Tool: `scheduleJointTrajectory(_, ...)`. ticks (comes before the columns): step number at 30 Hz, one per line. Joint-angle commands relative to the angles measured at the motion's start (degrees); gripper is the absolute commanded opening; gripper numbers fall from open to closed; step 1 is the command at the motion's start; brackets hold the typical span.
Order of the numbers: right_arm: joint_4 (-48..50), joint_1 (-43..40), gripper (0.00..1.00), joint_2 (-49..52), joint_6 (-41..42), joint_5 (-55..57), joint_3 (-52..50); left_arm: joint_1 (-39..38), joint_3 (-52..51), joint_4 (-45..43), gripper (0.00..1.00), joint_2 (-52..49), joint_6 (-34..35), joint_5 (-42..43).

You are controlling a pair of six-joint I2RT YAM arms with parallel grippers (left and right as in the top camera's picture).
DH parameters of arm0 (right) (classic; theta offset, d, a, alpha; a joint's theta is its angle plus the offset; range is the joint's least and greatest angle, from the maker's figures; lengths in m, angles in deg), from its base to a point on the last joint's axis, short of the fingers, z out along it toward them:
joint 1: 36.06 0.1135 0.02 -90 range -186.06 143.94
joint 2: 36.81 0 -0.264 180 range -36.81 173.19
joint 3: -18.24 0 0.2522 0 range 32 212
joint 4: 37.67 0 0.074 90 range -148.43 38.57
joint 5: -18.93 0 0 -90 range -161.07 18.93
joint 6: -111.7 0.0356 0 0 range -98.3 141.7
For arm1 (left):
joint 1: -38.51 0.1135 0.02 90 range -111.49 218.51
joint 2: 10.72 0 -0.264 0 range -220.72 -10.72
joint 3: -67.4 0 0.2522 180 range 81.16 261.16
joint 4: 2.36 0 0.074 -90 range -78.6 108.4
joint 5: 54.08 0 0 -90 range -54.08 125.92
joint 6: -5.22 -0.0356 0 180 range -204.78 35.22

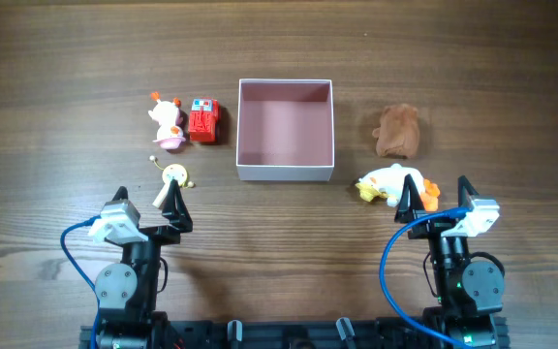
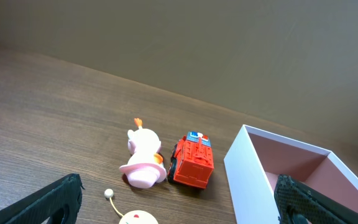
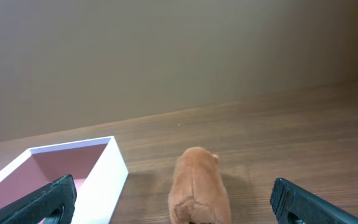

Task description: Pack container

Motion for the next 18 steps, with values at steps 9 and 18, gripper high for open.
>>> scheduleJointTrajectory(9,-7.4,-0.2,1.0,8.0,-2.2,-6.1,6.9,0.4,-0.5,0.0,1.0,0.5,-0.9,1.1)
scheduleJointTrajectory(18,-19.1,-0.2,0.99,37.0,-5.1,-1.5,36.6,0.4,-0.5,0.0,1.0,0.5,-0.9,1.1)
